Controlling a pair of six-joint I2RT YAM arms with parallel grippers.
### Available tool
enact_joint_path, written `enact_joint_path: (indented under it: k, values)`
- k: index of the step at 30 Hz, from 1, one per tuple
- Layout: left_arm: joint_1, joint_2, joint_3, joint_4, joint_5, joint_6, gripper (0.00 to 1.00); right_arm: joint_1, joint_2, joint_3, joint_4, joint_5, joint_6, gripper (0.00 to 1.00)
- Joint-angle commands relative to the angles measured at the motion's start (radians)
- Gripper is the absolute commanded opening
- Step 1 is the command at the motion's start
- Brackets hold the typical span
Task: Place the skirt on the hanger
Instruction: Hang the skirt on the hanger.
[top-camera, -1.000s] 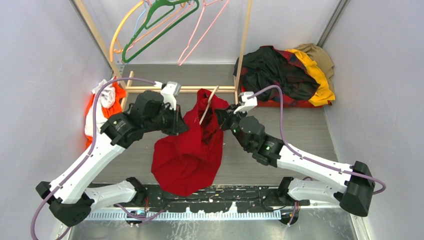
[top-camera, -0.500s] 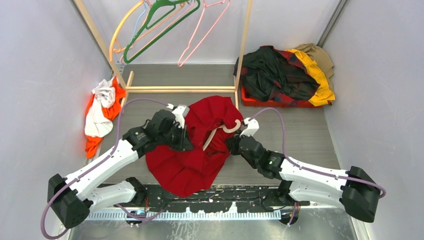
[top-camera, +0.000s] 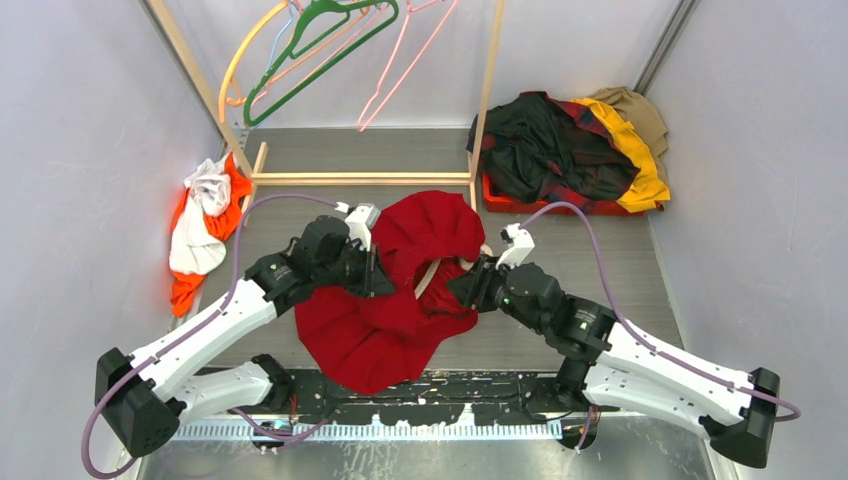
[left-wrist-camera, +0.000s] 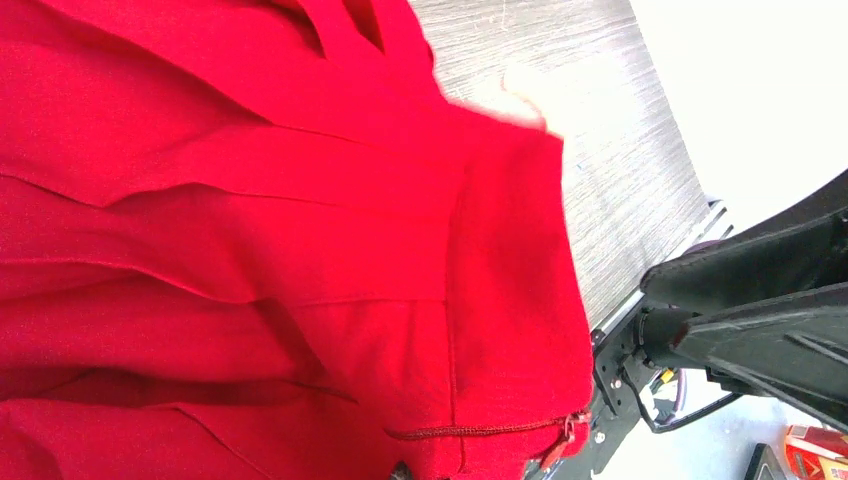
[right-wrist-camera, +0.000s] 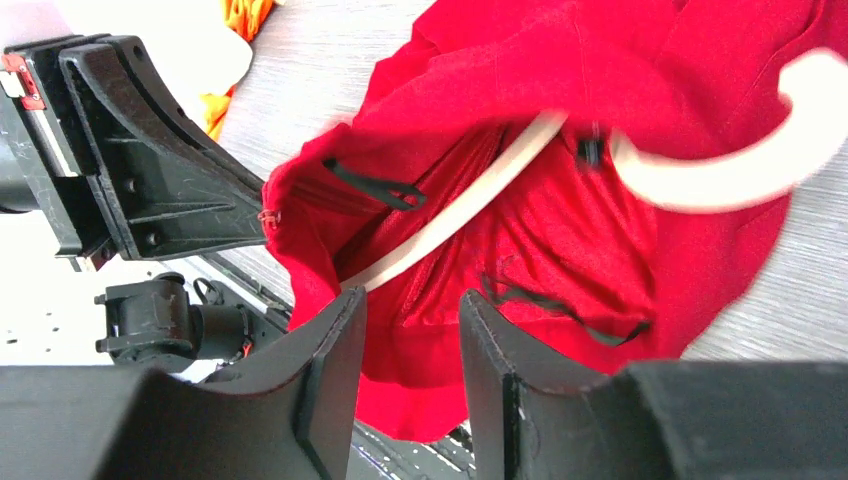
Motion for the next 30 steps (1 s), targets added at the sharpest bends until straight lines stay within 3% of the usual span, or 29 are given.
enact_joint_path:
  k: [1, 4, 8, 14, 22, 30]
  values:
    - [0.004, -0.027, 0.025, 0.087, 0.025, -0.003, 0.00, 0.002, -0.081, 0.030, -0.098, 0.111, 0.044, 0.45]
    - [0.004, -0.037, 0.023, 0.078, 0.024, 0.000, 0.00, 0.002, -0.118, 0.029, -0.079, 0.148, 0.059, 0.47]
    - [0.004, -0.042, 0.028, 0.077, 0.026, -0.001, 0.00, 0.003, -0.039, 0.032, -0.051, 0.151, 0.072, 0.47]
    - [0.004, -0.040, 0.041, 0.077, 0.030, -0.002, 0.00, -0.019, -0.020, -0.095, 0.026, 0.196, 0.186, 0.46]
    - [0.004, -0.035, 0.041, 0.083, 0.038, 0.001, 0.00, -0.247, -0.063, -0.187, 0.052, -0.010, 0.226, 0.46]
    - [0.005, -0.031, 0.054, 0.077, 0.045, 0.001, 0.00, -0.411, 0.055, -0.204, 0.191, -0.161, 0.209, 0.47]
